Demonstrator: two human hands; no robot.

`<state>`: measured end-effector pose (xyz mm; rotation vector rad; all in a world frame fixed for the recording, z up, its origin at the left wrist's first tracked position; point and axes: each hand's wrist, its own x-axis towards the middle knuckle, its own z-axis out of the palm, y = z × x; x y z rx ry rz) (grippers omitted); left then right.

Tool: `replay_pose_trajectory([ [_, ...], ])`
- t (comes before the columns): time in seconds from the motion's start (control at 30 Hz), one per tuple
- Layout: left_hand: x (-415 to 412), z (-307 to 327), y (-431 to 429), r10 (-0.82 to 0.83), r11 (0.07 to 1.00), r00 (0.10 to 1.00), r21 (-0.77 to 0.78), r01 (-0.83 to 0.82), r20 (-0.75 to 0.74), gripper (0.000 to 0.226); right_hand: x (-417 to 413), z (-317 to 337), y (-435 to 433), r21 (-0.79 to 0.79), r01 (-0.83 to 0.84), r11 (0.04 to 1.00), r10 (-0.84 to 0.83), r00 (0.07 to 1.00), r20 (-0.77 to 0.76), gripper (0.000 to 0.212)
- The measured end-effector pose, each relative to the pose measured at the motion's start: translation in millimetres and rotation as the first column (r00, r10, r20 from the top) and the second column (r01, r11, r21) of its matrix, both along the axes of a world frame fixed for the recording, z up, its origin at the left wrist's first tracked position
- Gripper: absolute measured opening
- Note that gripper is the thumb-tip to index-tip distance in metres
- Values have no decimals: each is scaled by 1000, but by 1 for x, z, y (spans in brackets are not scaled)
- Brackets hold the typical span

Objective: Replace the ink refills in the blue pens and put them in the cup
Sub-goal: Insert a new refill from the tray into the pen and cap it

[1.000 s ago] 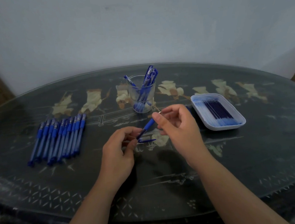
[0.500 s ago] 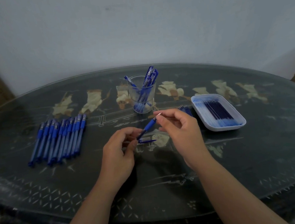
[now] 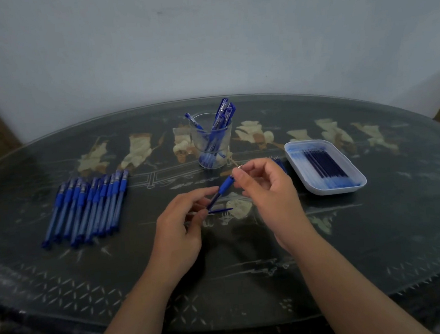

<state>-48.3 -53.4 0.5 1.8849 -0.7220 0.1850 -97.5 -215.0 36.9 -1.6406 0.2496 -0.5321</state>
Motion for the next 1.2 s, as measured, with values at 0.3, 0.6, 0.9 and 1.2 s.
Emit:
replay_pose_trajectory([
  [0.3, 0, -1, 0, -22, 1000, 1000, 17, 22, 19, 62, 0, 0, 1, 13, 48, 999, -48, 999, -4, 13],
  [0.6, 1, -1, 0, 1, 1000, 1000, 22, -1, 0, 59, 0, 3, 0, 65, -37, 997, 39, 999, -22, 10],
  [0.9, 2, 0, 2, 76, 996, 996, -45, -78, -50, 59, 8, -18, 1, -214, -36, 976, 17, 996, -89, 26],
  [1.2, 3, -2, 1, 54, 995, 991, -74, -63, -119, 69, 18, -53, 1, -797, -11, 604, 54, 998, 28, 31],
])
